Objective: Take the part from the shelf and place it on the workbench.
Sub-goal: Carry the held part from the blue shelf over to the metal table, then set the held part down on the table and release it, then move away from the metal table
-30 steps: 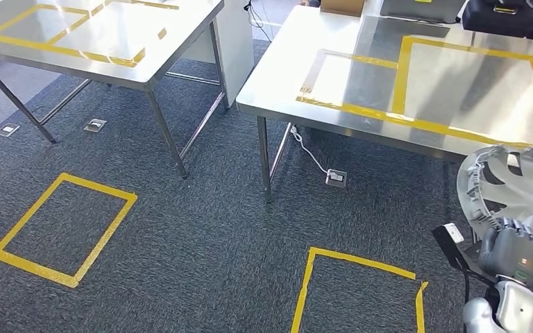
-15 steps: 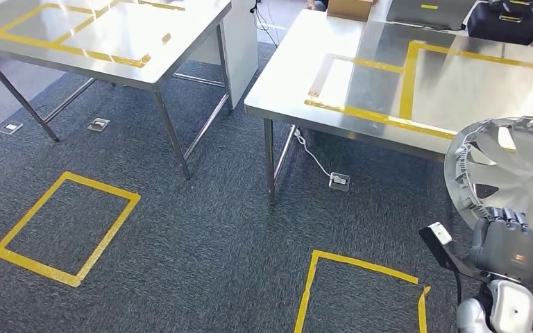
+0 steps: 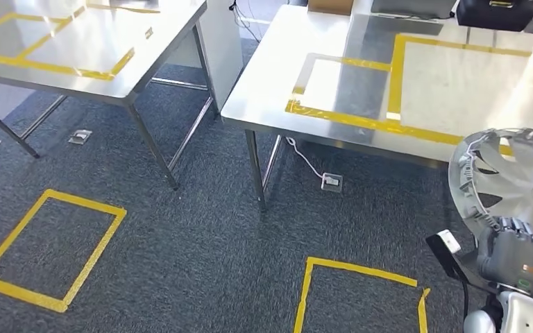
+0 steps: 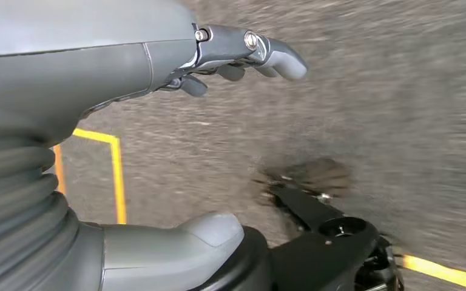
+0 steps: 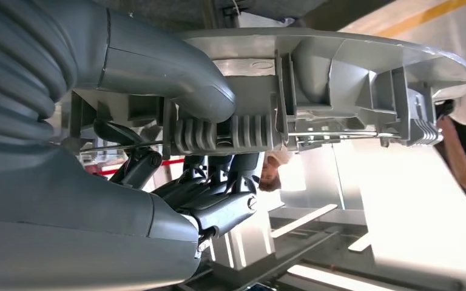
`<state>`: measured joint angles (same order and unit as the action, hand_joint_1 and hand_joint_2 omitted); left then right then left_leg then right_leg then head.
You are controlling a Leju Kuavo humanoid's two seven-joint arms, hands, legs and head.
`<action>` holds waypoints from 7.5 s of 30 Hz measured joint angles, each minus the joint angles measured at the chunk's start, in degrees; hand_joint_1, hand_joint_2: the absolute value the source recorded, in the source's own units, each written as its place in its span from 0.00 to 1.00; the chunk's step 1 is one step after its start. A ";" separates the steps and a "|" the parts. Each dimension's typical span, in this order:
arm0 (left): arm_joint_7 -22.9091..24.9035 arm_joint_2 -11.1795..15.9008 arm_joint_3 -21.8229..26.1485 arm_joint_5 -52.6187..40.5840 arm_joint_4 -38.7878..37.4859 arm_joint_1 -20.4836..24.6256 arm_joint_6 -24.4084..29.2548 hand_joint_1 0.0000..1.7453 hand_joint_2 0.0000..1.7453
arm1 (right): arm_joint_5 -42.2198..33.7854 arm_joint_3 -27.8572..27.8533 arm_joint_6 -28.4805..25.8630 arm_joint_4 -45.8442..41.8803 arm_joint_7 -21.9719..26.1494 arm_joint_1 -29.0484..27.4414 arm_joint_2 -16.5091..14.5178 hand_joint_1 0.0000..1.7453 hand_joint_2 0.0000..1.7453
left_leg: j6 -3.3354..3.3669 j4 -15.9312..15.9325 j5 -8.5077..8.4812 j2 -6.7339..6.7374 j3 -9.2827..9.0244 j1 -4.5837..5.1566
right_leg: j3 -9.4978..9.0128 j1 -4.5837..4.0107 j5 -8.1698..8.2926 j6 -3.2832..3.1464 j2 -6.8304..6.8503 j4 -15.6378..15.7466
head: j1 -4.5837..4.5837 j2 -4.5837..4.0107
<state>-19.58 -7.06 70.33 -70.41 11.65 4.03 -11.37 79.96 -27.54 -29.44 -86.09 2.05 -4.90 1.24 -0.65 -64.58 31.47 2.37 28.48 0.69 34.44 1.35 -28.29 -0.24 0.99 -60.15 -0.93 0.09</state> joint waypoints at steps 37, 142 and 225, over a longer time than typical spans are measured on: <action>-0.75 -0.13 -0.04 -0.10 -0.07 -0.17 1.93 0.00 1.00 | 6.53 0.28 0.38 -0.22 -1.14 0.84 -1.84 1.00 1.00 | -0.21 -7.44 5.07 -3.02 7.57 0.12 | 0.15 -1.09 1.95 -1.42 -1.41 1.18 | 1.43 0.00; -1.88 0.54 -0.46 -1.58 -0.11 0.20 1.88 0.00 1.00 | -8.29 49.40 -0.90 42.08 10.89 28.57 3.28 1.00 1.00 | 1.39 6.29 -4.56 -3.48 4.57 0.45 | -1.08 -1.12 1.25 0.38 -1.18 1.63 | 1.21 0.00; 0.93 0.48 -0.41 -2.59 -0.13 0.37 2.71 0.00 0.00 | -52.37 32.69 13.11 -31.62 35.21 -5.83 2.44 0.00 1.00 | 2.52 5.94 -4.35 -3.26 4.60 0.74 | -1.38 -0.85 1.35 1.41 -1.27 1.83 | 1.22 0.00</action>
<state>-18.65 -6.58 69.92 -73.00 11.52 4.41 -8.66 27.58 5.15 -16.33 -117.71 37.27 -10.72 3.68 1.87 -58.64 27.12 -0.89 33.08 1.44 33.06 0.50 -26.94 1.17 -0.28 -58.32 0.29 0.09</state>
